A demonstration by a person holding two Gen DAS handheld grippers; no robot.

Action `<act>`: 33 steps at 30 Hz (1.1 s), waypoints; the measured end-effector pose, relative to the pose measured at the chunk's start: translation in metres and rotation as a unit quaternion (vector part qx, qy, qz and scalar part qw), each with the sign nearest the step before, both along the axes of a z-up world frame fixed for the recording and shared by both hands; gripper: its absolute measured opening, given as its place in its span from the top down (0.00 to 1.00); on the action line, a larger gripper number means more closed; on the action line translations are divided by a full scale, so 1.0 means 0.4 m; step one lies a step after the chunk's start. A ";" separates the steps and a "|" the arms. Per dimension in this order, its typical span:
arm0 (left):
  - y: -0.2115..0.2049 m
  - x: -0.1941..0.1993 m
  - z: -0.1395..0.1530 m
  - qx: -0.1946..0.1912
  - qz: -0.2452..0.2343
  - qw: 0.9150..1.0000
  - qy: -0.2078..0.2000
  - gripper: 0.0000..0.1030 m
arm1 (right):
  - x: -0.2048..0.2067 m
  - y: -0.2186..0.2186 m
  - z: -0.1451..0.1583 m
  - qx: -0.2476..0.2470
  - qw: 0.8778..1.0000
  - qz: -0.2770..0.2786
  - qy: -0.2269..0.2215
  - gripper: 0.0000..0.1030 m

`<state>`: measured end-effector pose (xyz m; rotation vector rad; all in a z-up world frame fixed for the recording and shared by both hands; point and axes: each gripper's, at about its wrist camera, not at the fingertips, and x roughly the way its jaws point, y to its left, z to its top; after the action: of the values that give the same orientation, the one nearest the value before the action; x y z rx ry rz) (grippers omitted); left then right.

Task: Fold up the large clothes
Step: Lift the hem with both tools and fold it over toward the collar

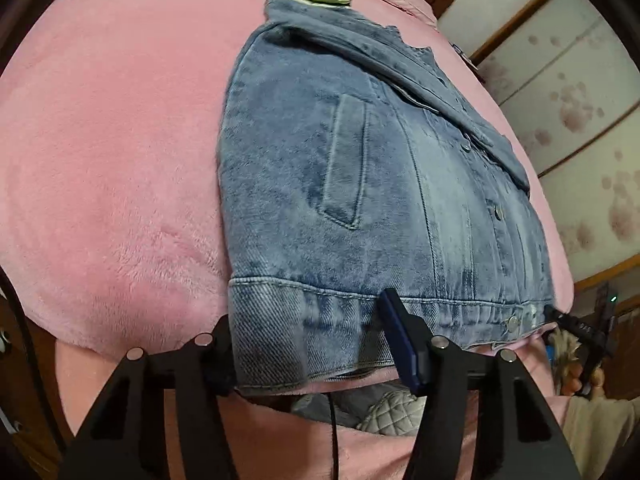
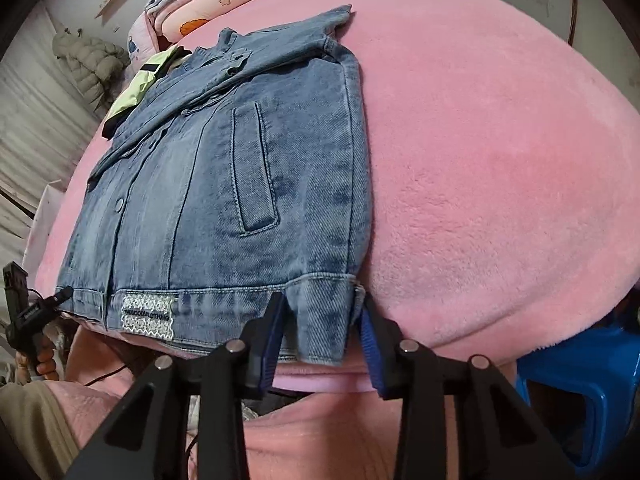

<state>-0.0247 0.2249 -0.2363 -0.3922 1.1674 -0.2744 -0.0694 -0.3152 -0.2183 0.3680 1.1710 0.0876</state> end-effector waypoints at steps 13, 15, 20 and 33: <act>-0.077 0.027 0.030 0.063 0.001 0.998 0.010 0.75 | 0.005 0.021 -0.008 -0.011 1.000 -0.009 -0.006 0.76; -0.065 0.032 0.061 0.045 0.016 0.999 0.012 0.83 | -0.003 0.044 0.030 -0.038 0.999 0.009 -0.027 0.81; -0.041 0.057 0.175 -0.047 0.060 0.997 -0.004 0.88 | 0.001 0.062 0.186 -0.004 0.993 0.026 -0.115 0.88; -0.036 0.485 0.406 -0.129 0.172 0.972 -0.092 0.89 | 0.393 0.001 0.455 0.040 0.970 -0.023 -0.240 0.88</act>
<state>0.1692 0.2105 -0.0739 -0.7733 0.8652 -0.1551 0.0877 -0.3147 -0.0363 0.4170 0.6806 0.1728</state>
